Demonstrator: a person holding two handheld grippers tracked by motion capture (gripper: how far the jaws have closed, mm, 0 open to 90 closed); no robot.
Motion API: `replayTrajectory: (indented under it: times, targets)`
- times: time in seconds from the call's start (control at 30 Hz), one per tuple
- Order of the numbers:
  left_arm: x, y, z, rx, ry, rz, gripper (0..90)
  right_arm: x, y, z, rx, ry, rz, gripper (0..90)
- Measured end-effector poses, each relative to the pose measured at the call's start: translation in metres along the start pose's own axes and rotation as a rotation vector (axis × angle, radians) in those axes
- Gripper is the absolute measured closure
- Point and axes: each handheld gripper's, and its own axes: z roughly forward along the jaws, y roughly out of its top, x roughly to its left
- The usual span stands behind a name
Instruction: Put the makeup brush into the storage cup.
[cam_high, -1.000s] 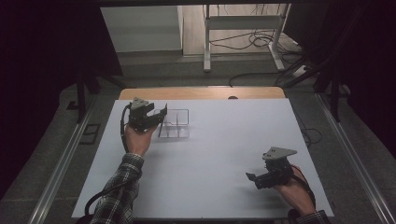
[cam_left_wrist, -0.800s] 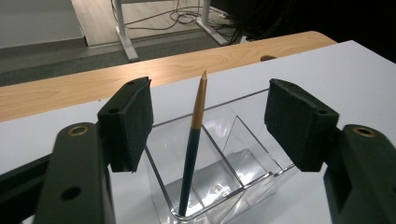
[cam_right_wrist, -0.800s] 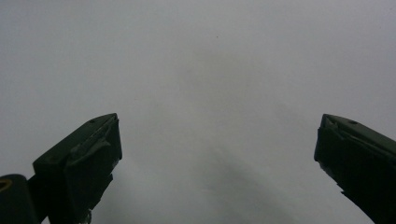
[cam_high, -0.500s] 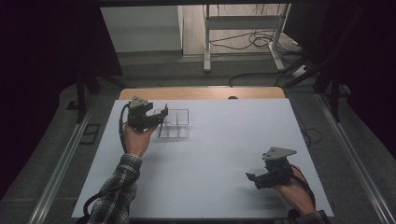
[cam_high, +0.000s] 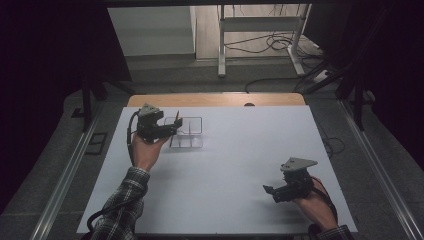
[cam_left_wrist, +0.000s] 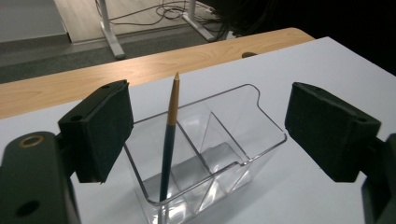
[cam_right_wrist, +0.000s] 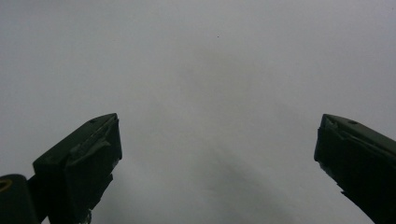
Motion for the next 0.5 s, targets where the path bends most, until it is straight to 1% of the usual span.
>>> replayTrajectory:
  times: [0.27, 0.5]
  targets:
    - [-0.003, 0.001, -0.005, 0.008, -0.022, -0.002, 11.2, 0.000, 0.000, 0.000, 0.002, 0.001, -0.001, 0.8]
    - [-0.006, 0.002, -0.011, 0.022, -0.017, 0.016, 6.9, 0.000, 0.000, 0.000, 0.002, 0.002, 0.000, 0.9]
